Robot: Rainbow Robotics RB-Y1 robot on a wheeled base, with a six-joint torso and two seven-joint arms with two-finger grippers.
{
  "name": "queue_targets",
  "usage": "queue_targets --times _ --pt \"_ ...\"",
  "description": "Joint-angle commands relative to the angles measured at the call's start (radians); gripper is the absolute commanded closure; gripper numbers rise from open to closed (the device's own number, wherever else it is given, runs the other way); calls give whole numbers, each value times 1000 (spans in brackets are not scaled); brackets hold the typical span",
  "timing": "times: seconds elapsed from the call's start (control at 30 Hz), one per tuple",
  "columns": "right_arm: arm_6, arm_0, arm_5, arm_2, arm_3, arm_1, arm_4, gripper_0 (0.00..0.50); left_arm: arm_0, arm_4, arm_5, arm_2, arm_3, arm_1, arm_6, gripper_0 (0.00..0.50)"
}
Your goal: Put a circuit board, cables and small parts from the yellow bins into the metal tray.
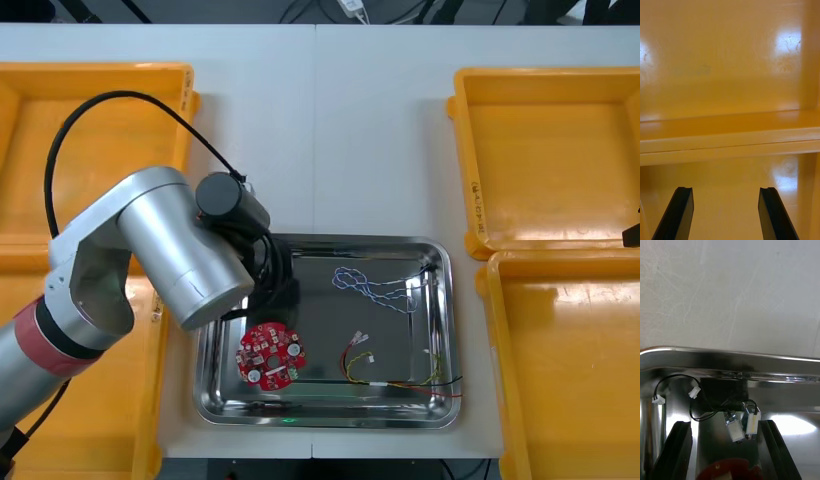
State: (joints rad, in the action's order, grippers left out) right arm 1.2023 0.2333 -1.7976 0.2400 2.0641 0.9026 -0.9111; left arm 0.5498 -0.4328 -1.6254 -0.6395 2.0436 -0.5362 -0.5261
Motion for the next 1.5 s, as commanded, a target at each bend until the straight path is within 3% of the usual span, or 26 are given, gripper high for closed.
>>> queue_targets --times 0.03,0.3,0.9,1.2,1.5 --pt "40 -9 -6 38 28 45 9 0 70 -84 7 86 33 -61 -26 0" --pt "40 -9 -6 38 28 45 9 0 121 -208 -8 149 38 -136 -52 0" --pt "40 -9 -6 38 28 45 9 0 130 -452 -11 291 70 -393 -183 0" --pt "40 -9 -6 38 28 45 9 0 130 -574 -13 317 -19 -510 -350 0" --pt "40 -9 -6 38 28 45 9 0 105 -647 -18 382 -148 -565 -496 0"
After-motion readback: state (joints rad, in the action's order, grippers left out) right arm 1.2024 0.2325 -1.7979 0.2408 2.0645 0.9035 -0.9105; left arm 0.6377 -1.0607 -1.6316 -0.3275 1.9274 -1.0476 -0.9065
